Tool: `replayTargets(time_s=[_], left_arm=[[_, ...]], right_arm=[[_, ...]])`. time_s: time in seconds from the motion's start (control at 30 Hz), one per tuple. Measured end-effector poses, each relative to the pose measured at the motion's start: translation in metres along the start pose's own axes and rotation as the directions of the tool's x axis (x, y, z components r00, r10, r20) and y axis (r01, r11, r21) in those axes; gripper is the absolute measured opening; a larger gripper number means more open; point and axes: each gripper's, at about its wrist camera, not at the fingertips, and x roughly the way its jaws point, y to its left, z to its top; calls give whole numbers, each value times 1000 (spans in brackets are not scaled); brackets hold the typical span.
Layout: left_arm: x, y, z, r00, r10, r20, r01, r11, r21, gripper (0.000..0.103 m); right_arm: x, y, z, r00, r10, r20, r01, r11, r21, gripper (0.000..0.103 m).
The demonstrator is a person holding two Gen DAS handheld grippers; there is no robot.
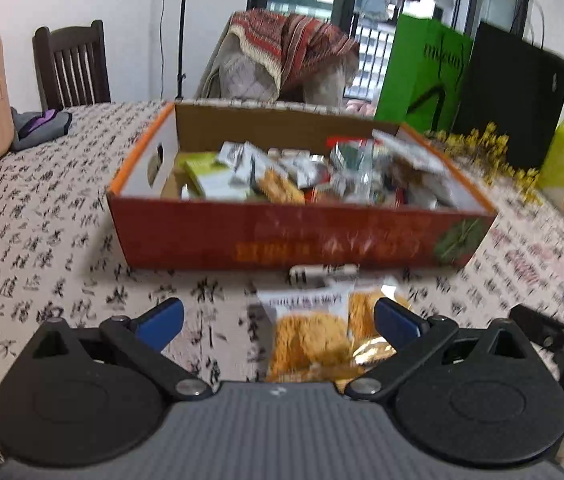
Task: Organize snacks
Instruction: 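Grasp a pumpkin-seed cracker packet with the left gripper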
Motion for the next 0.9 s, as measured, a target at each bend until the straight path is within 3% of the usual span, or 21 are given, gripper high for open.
replayTargets(time_s=[0.27,0.33,0.4,0.43,0.9], left_arm=[[23,-9,-20,998,36,-43,-36,999,12,100],[20,-12,-21,999,30,-27,-30,999,23,86],[16,-11,-20,1000,-5,-13,5,1000,22,56],[14,-10,-20,1000,-20,-11,20,1000,20,53],[-10,23,-15,996,-39,85,42,998,-35,49]], right_arm=[[4,-7,-10,999,-13,-33,14,1000,24,103],[6,-6,-12,999,-13,-39,14,1000,23,103],[7,-5,-13,999,-12,-44,13,1000,20,103],[8,-4,-13,999,-12,-47,13,1000,18,103],[18,11,-11,998,-4,-67,3,1000,-14,103]])
